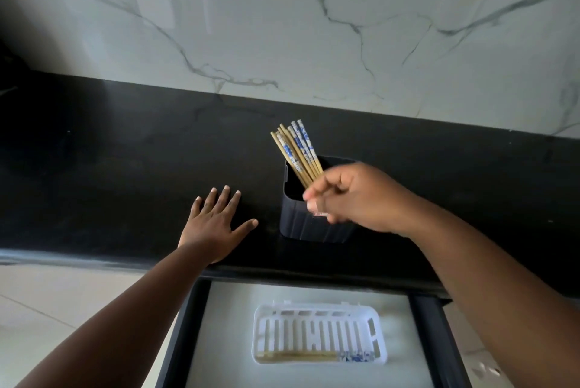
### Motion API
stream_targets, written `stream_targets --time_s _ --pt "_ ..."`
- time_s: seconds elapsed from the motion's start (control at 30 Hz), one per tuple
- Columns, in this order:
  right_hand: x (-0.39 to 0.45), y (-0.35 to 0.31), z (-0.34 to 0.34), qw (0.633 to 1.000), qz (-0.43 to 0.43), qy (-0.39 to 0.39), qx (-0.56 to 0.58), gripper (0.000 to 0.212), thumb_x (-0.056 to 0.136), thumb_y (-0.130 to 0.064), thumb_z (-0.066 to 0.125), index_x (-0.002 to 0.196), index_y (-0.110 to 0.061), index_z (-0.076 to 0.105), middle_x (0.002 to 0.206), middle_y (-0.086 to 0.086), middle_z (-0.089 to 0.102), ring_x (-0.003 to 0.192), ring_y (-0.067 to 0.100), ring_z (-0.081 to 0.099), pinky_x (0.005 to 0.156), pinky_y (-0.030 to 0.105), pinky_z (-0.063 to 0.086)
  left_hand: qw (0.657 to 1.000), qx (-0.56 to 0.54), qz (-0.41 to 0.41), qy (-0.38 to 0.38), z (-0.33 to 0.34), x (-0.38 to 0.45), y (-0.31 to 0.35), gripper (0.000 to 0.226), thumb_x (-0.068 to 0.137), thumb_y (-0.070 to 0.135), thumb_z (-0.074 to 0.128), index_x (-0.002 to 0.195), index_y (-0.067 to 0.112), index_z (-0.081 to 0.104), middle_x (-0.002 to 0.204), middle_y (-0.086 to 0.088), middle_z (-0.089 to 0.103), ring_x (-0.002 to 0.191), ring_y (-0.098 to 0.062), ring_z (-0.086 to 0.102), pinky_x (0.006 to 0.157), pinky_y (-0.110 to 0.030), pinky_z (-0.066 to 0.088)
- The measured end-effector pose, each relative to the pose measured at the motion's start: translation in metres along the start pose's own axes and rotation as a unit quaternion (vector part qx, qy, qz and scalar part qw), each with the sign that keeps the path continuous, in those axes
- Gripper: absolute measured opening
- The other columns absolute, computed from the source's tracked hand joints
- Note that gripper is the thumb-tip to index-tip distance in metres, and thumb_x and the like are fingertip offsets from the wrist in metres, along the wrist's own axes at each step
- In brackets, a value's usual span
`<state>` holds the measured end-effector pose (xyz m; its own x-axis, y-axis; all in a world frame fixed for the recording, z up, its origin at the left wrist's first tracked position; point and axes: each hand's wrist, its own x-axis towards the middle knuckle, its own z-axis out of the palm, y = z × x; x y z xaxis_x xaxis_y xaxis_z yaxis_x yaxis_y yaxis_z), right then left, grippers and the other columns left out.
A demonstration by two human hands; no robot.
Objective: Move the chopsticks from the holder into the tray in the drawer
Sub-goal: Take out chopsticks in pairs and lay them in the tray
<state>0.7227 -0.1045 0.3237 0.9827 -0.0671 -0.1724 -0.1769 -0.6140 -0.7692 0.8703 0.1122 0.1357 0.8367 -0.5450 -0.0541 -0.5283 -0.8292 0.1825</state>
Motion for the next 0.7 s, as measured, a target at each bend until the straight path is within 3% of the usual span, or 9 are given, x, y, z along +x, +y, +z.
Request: stream_targets --time_s 0.07,0.13,0.27,0.4,0.7 --pt "0.024 -0.004 0.003 0.991 -0.011 0.123 -0.06 0.003 0.079 -0.027 0.073 0.08 -0.03 0.072 0.069 -0.011 0.068 0.063 0.003 0.063 0.063 0.022 0.048 1.0 -0.001 -0.001 0.003 0.001 0.0 0.0 0.091 0.079 0.081 0.006 0.153 0.029 0.0 0.162 0.003 -0.006 0.148 -0.018 -0.013 0.12 -0.043 -0.006" --pt "0.046 -0.004 0.012 0.975 0.0 0.178 -0.129 0.006 0.08 -0.025 0.069 0.084 -0.029 0.071 0.077 -0.014 0.068 0.073 0.007 0.065 0.068 0.024 0.048 1.0 -0.003 -0.003 0.01 0.002 0.0 -0.001 0.09 0.08 0.081 0.008 0.153 0.029 0.001 0.162 0.003 -0.005 0.148 -0.018 -0.012 0.12 -0.042 -0.006" --pt "0.072 0.004 0.032 0.949 0.013 0.188 -0.253 0.012 0.086 -0.015 0.062 0.098 -0.017 0.063 0.097 0.002 0.068 0.085 0.022 0.063 0.069 0.031 0.052 1.0 -0.009 -0.004 0.016 0.005 0.001 -0.002 0.093 0.077 0.083 0.003 0.153 0.03 -0.001 0.162 0.004 -0.007 0.147 -0.017 -0.014 0.119 -0.041 -0.008" --pt "0.084 0.007 0.041 0.93 0.039 0.203 -0.303 0.017 0.087 -0.013 0.06 0.101 -0.015 0.052 0.098 0.006 0.062 0.081 0.024 0.06 0.062 0.034 0.05 1.0 -0.017 -0.004 0.023 0.009 0.003 -0.004 0.098 0.072 0.086 -0.004 0.153 0.031 -0.002 0.161 0.005 -0.009 0.146 -0.016 -0.017 0.119 -0.042 -0.009" --pt "0.089 0.002 0.05 0.901 0.067 0.233 -0.359 0.016 0.094 -0.022 0.054 0.105 -0.011 0.054 0.098 0.007 0.061 0.078 0.025 0.062 0.053 0.03 0.037 0.999 -0.033 -0.007 0.039 0.013 0.004 -0.005 0.095 0.075 0.085 0.003 0.153 0.031 0.002 0.162 0.005 -0.006 0.147 -0.015 -0.015 0.118 -0.041 -0.01"
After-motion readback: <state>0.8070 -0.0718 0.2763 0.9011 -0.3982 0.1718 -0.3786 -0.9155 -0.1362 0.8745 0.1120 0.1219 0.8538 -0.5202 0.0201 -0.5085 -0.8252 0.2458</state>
